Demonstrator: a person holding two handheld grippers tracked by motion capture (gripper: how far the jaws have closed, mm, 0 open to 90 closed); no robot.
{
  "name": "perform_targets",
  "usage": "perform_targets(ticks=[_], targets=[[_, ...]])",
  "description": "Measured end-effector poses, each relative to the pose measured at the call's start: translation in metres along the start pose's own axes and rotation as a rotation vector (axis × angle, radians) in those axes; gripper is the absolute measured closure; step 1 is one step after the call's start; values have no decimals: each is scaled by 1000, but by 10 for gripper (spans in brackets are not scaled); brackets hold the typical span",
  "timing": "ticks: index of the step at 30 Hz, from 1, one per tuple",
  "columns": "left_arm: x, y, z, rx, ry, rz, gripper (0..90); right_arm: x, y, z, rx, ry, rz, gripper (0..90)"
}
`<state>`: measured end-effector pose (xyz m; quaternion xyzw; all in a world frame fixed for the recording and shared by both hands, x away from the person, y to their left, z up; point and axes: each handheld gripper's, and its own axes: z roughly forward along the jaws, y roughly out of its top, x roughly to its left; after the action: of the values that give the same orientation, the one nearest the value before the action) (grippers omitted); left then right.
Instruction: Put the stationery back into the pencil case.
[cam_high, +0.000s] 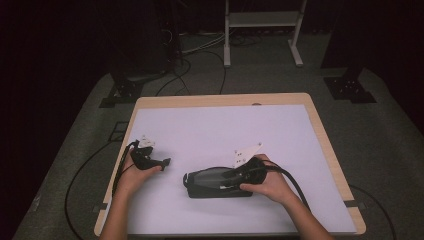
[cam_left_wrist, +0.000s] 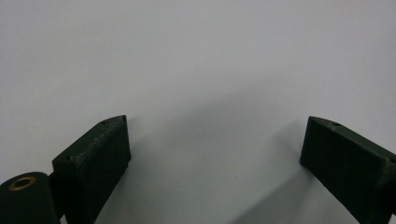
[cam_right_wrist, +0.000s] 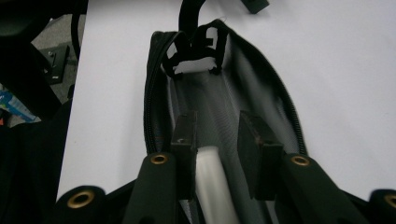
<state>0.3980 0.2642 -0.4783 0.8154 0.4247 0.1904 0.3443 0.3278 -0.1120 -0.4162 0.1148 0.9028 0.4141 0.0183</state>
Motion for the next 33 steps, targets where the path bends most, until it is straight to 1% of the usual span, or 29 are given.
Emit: perform_targets(ticks=[2, 4, 8, 10, 12, 14, 17, 24, 26, 28, 32, 33], targets=[[0, 0, 0, -1, -1, -2, 73, 0, -1, -5, -14, -9, 5, 645], [0, 0, 0, -2, -1, -4, 73, -1, -3, -11, -23, -34, 15, 610], [0, 0, 0, -1, 0, -1, 73, -3, -10, -21, -47, -78, 56, 530], [0, 0, 0, -1, 0, -2, 73, -4, -16, -27, -74, -107, 78, 479], [0, 0, 0, -1, 0, -1, 73, -5, -20, -33, -79, -149, 92, 430], [0, 0, 0, 0, 1, 0, 73, -8, -26, -39, -94, -175, 112, 402], [0, 0, 0, 0, 2, 0, 73, -10, -34, -48, -108, -209, 141, 383], [0, 0, 0, 0, 2, 0, 73, -13, -52, -66, -118, -274, 182, 362], [0, 0, 0, 0, 2, 1, 73, -14, -58, -71, -116, -296, 195, 340], [0, 0, 0, 0, 2, 1, 73, -15, -65, -75, -115, -317, 219, 329], [0, 0, 0, 0, 3, 1, 73, -16, -78, -83, -108, -377, 258, 301], [0, 0, 0, 0, 3, 1, 73, -16, -82, -84, -96, -390, 271, 295]])
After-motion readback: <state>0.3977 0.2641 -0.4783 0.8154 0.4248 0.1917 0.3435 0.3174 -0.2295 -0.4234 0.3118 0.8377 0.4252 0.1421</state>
